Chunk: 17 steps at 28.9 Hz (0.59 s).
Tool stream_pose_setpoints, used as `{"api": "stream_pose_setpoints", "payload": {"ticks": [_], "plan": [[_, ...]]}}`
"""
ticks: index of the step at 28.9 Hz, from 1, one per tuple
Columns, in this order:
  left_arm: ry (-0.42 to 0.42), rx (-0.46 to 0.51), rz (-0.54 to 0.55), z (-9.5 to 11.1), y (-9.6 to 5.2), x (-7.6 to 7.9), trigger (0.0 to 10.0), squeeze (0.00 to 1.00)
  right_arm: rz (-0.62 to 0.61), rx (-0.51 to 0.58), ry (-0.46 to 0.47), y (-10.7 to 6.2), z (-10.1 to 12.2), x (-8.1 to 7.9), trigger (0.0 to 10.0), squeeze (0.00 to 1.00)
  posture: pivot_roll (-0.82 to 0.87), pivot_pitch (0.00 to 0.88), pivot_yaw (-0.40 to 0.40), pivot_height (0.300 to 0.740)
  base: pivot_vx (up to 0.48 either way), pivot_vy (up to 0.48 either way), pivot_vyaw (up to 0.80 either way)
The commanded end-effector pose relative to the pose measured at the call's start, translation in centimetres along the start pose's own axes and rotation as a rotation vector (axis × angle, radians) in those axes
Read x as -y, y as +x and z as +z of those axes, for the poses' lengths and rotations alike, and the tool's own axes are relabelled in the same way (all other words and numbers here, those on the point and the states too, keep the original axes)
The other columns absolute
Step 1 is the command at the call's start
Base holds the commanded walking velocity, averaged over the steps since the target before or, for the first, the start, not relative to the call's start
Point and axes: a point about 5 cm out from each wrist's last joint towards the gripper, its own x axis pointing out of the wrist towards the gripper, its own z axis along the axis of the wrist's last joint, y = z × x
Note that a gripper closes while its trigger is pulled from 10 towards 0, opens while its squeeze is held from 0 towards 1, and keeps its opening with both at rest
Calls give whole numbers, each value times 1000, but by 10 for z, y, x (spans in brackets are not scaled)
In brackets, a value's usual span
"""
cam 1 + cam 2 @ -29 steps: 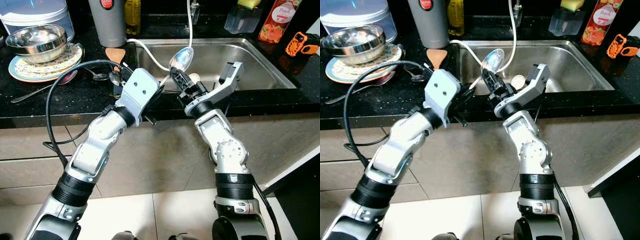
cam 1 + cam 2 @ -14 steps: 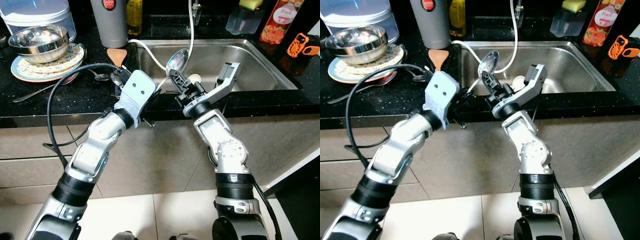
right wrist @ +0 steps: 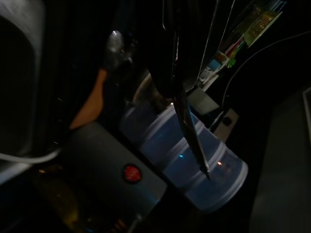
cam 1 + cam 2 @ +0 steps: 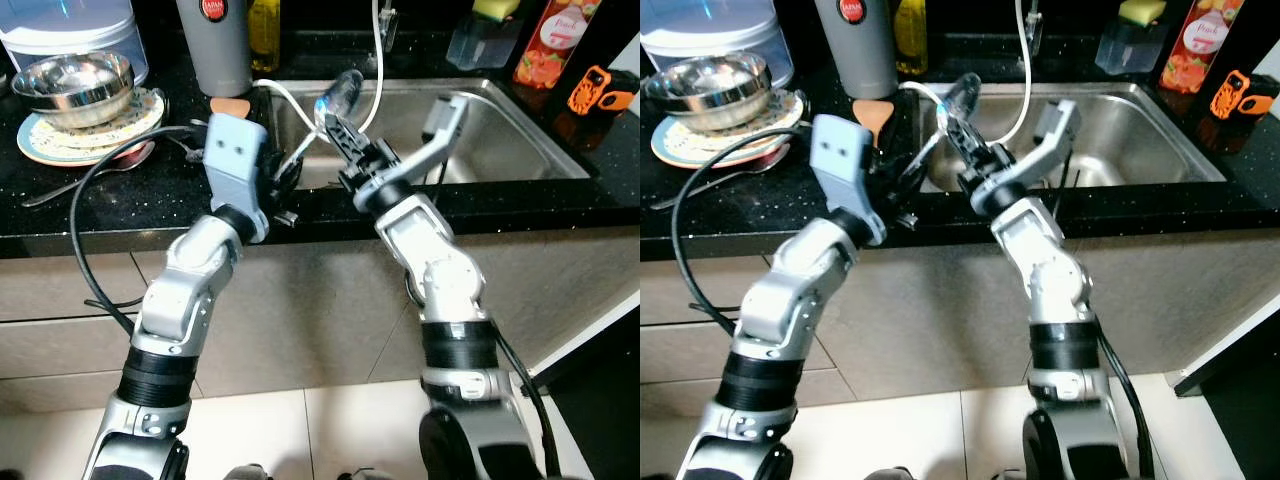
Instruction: Kitchen organization
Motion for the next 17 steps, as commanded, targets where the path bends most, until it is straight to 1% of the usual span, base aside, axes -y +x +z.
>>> {"api": "stream_pose_setpoints", "payload": {"ticks": [1,2,4,5,6,8,10,13,16,17], "plan": [[-26,109,119,22,-12,-21,10000,0,-163,90,-2,-4,7,28,10000,0,210,9,-45,740,0,0,0],[-34,115,127,24,-13,-23,10000,0,-178,98,-16,0,9,30,10000,0,210,9,-45,740,0,0,0],[-24,103,154,24,-16,-27,10000,0,-237,97,-35,12,9,37,10000,0,230,14,-58,740,0,0,0],[-11,73,191,21,-19,-31,10000,0,-279,97,-54,19,10,41,10000,0,254,22,-70,740,0,0,0],[-11,73,191,21,-19,-31,10000,0,-279,97,-54,19,10,41,10000,0,254,22,-70,740,0,0,0],[4,46,271,18,-25,-39,10000,0,-279,102,-56,21,12,41,10000,0,287,34,-93,740,0,0,0],[14,38,330,17,-30,-46,10000,0,-296,108,-74,22,14,44,10000,0,287,34,-93,740,0,0,0],[4,3,418,11,-40,-56,10000,0,-381,125,-86,20,21,57,10000,0,313,40,-109,740,0,0,0],[-3,-24,467,8,-46,-62,10000,0,-423,160,-103,21,30,65,10000,0,313,40,-109,740,0,0,0],[-4,-29,481,7,-48,-63,10000,0,-443,184,-105,20,36,68,10000,0,333,41,-117,740,0,0,0]]}}
